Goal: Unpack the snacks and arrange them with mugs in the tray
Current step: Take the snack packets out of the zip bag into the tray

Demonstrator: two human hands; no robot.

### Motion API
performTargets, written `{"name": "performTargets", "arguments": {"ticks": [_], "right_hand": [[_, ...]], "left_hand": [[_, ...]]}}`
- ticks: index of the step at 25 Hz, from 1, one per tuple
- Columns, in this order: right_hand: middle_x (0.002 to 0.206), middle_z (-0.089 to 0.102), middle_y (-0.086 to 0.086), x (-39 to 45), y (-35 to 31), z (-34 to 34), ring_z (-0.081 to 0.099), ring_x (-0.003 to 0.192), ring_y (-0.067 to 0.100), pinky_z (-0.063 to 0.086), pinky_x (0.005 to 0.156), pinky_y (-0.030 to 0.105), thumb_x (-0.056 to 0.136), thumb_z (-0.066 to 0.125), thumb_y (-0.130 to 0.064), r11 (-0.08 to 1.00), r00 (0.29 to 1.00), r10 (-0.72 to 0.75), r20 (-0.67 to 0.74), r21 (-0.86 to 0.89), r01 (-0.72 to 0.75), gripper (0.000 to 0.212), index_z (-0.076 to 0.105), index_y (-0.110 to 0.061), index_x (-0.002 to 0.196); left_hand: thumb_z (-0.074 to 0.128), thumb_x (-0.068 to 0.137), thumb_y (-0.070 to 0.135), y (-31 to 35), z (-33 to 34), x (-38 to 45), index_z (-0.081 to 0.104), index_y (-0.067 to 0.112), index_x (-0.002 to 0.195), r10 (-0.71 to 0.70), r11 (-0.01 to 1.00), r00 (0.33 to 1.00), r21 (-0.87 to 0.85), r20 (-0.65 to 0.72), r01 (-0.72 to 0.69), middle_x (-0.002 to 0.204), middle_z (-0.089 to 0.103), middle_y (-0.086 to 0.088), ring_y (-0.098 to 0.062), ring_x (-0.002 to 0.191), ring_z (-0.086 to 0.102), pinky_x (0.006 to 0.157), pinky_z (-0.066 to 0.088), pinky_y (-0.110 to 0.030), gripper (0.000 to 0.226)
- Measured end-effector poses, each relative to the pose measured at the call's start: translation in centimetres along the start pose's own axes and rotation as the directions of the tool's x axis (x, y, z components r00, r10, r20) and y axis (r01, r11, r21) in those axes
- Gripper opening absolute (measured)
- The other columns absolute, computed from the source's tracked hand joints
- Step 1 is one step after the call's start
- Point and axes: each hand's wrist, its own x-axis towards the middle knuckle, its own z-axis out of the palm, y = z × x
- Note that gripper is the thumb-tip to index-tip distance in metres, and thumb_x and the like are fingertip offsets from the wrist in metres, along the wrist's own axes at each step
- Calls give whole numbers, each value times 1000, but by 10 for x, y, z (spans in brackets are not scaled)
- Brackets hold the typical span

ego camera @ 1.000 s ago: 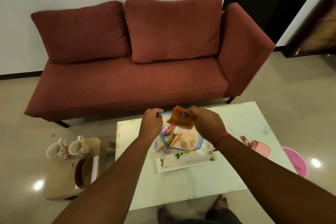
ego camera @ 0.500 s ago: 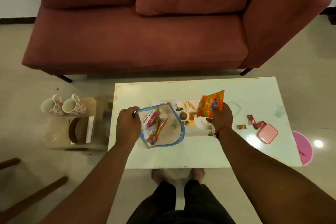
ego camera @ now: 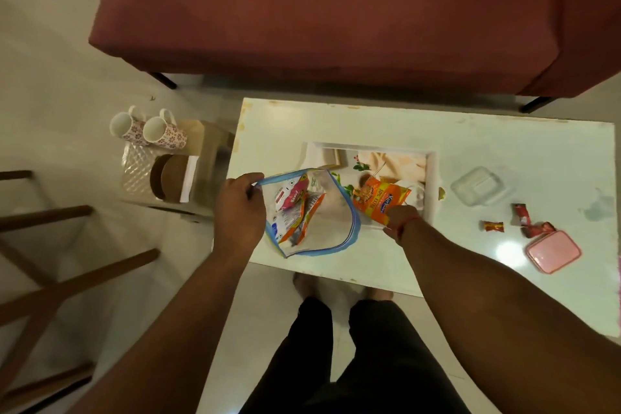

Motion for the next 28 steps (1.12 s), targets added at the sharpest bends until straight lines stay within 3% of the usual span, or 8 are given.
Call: {"name": "performTargets", "arguments": {"ticks": [2, 5, 8, 10, 13, 16, 24, 28], "right_hand": [[111, 55, 22, -22, -1, -10, 58, 81, 31, 44, 54, 30, 98, 49, -8, 991, 994, -35, -107, -130, 21, 26, 55, -3, 122], [115, 62, 17, -69, -14, -26, 60, 106, 35, 42, 70, 25, 92, 49, -3, 883, 867, -442, -228, -284, 375, 28, 60, -4, 118], [99, 62, 4, -145, -31, -22, 59, 95, 21, 41, 80, 20, 88, 51, -2, 388, 394, -918, -47, -314, 867, 18, 62, -12, 97], [96, 61, -2, -182, -32, -4, 57, 90, 14, 45, 79, 20, 86, 51, -9, 26, 132, -946, 295, -338, 941, 17, 62, -19, 96], [115, 62, 8, -193, -24, 31, 59, 106, 28, 52, 84, 40, 86, 58, -12, -330, 214, -650, 729, -524, 785, 30, 63, -18, 115], [134, 54, 16, -179, -25, 48, 53, 119, 39, 47, 92, 46, 94, 55, -19, -612, 419, -492, 763, -645, 457, 35, 56, -11, 128], [101, 65, 2, -225, -63, 59, 63, 94, 29, 46, 60, 35, 85, 61, -10, -590, 237, -636, 734, -661, 464, 27, 64, -22, 109], [88, 64, -11, -255, -63, 31, 61, 82, 11, 51, 62, 28, 82, 54, -18, -182, 71, -933, 353, -634, 752, 22, 62, -31, 99]], "left_hand": [[51, 103, 21, 4, 2, -5, 65, 19, 124, -19, 1000, 1000, -11, 20, 19, 119, 59, -3, -16, 103, 60, 79, 63, -45, 26], [50, 103, 18, 21, 1, -15, 64, 18, 125, -19, 1000, 998, -13, 55, 20, 123, 59, -8, -22, 112, 61, 84, 61, -49, 26], [49, 103, 17, 45, -3, -26, 66, 17, 124, 33, 999, 997, -15, 66, -32, 118, 58, -6, -25, 111, 63, 83, 62, -48, 27], [48, 103, 18, 58, -5, -32, 66, 19, 124, 102, 995, 992, 3, 77, -103, 112, 57, -1, -23, 108, 64, 82, 62, -45, 27], [48, 103, 17, 77, -6, -37, 66, 17, 125, 215, 977, 971, -20, 108, -214, 112, 58, 0, -19, 107, 62, 84, 62, -42, 28], [50, 103, 18, 91, -8, -37, 67, 19, 124, 308, 951, 942, -34, 132, -306, 116, 60, -1, -14, 107, 57, 83, 62, -32, 27], [47, 103, 16, 74, -39, 20, 67, 15, 124, 323, 946, 936, -25, 138, -323, 124, 62, -5, -16, 108, 58, 86, 56, -23, 28], [47, 103, 18, 45, -51, 56, 65, 15, 125, 254, 967, 947, -64, 196, -246, 118, 57, -2, -20, 109, 61, 78, 63, -36, 28]]}}
